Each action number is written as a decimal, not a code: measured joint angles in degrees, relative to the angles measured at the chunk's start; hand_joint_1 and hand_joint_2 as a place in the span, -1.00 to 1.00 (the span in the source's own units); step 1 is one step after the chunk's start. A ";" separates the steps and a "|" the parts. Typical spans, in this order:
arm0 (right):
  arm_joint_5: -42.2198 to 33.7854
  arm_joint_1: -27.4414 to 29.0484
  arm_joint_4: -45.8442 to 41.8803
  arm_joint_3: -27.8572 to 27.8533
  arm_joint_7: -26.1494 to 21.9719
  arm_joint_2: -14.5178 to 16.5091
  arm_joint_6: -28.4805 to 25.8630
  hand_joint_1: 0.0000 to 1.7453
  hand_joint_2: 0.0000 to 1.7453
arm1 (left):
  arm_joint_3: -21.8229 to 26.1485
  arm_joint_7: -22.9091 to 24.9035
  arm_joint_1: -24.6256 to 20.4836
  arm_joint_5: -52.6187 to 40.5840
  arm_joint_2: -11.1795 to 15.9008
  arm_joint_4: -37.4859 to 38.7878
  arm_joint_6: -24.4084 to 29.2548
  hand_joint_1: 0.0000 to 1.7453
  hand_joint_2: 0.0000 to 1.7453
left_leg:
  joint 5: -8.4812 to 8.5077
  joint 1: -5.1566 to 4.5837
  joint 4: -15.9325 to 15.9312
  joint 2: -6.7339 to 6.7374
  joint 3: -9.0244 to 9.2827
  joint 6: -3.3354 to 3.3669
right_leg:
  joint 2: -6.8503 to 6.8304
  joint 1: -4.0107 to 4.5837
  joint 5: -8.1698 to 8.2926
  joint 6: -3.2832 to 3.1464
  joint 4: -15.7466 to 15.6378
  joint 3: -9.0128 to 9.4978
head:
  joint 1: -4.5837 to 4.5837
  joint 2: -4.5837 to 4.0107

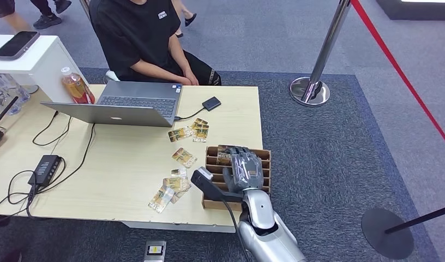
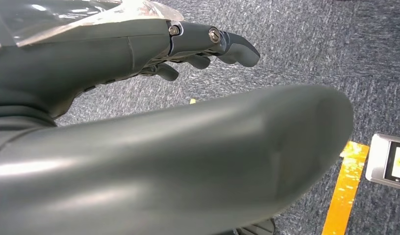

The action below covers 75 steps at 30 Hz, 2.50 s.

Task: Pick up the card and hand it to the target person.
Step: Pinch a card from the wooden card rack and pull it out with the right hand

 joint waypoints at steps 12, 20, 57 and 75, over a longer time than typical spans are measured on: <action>0.26 -0.11 0.74 -0.14 0.17 0.37 0.04 -0.15 1.00 | -0.02 0.06 0.00 0.03 0.00 0.00 -0.03 -1.00 -1.00 | 0.00 0.00 0.00 0.00 0.01 0.00 | 0.00 0.00 0.00 0.00 0.00 0.01 | 0.00 0.00; 0.15 -0.75 1.27 -0.14 -0.26 0.52 0.13 0.25 1.00 | -0.01 0.37 0.01 0.18 0.00 0.00 0.05 -1.00 -1.00 | 0.00 0.00 0.00 0.01 0.01 0.00 | 0.00 0.00 0.01 -0.01 0.00 0.01 | 0.00 0.00; -5.88 0.30 -5.23 -0.14 -4.78 0.15 1.25 0.54 1.00 | 0.00 -0.08 0.11 0.54 0.03 0.00 0.03 -1.00 -1.00 | 0.00 0.00 0.00 0.00 -0.03 0.00 | 0.00 0.00 0.00 -0.01 0.00 -0.05 | 0.01 0.00; -11.36 2.55 -18.25 0.04 -9.55 -2.18 2.50 0.52 1.00 | 0.00 -0.44 0.12 0.71 0.10 0.00 0.07 -1.00 -1.00 | 0.00 0.01 0.00 0.00 -0.08 0.00 | 0.00 0.00 0.01 -0.01 0.00 -0.07 | 0.00 0.00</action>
